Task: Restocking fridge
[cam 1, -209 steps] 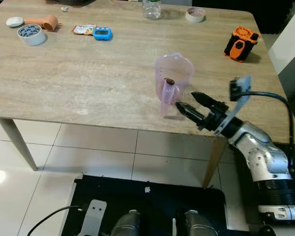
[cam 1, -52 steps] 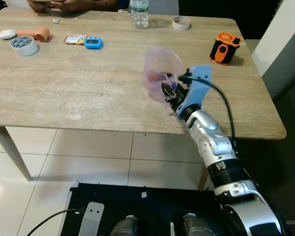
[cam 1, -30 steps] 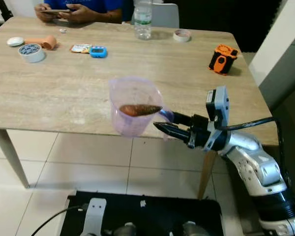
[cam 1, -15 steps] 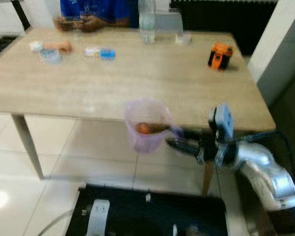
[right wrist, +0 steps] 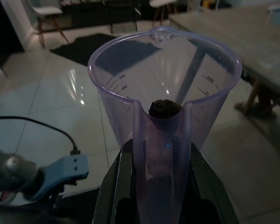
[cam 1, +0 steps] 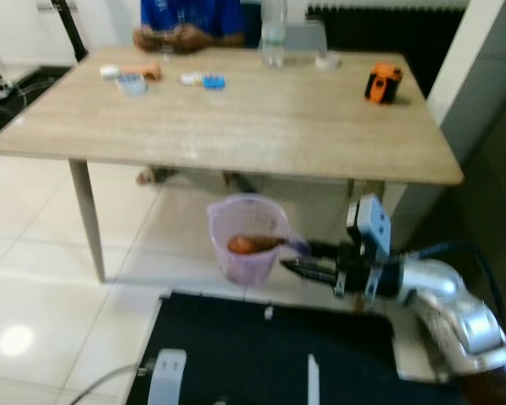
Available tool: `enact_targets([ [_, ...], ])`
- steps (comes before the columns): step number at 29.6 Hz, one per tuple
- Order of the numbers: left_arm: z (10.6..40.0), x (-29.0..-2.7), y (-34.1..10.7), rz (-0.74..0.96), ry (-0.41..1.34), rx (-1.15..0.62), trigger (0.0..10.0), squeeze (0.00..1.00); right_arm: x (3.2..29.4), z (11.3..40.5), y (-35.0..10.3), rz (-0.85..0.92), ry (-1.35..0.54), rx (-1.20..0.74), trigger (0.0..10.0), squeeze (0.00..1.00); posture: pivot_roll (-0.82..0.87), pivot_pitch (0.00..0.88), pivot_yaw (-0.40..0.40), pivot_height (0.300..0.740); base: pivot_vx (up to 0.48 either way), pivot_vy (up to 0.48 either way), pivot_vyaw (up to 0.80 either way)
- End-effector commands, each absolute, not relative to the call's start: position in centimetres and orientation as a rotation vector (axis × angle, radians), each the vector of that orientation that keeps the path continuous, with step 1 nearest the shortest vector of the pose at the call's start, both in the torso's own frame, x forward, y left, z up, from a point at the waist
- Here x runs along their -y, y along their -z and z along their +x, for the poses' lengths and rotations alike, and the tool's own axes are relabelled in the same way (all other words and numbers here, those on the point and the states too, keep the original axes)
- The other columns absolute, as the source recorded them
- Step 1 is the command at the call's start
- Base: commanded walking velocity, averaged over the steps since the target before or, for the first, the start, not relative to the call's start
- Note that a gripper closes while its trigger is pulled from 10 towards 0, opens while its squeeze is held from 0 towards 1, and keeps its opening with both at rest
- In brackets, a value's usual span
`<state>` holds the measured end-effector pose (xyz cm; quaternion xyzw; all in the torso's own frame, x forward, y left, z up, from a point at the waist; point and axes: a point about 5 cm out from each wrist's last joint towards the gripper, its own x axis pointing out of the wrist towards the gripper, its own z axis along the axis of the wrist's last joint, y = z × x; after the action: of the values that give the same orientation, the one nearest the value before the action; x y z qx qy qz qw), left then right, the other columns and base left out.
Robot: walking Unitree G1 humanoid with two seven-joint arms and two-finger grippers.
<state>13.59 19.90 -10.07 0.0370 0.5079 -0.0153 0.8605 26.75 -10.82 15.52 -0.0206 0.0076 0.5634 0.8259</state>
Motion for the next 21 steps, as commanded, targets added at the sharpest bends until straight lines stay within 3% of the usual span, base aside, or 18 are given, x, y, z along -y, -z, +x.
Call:
enact_targets([
  [1,12.1,-20.1,10.6,0.078,0.027,-1.121,10.0,0.0,9.8,27.0,-15.3,-0.045,-1.199,-0.017,10.0,0.0,-0.01,0.056,-0.034,0.74,0.0,0.0,0.0],
  [8,12.0,-19.9,10.6,0.081,0.047,-1.139,10.0,0.0,10.6,28.4,-11.9,-0.025,-1.01,-0.115,10.0,0.0,0.0,0.062,-0.038,0.74,0.0,-0.042,0.0],
  [21,11.6,-19.6,10.8,0.071,0.054,-1.149,10.0,0.0,10.2,27.9,-11.6,0.01,-1.03,-0.101,10.0,0.0,-0.01,0.065,-0.04,0.74,0.0,-0.475,0.0],
])
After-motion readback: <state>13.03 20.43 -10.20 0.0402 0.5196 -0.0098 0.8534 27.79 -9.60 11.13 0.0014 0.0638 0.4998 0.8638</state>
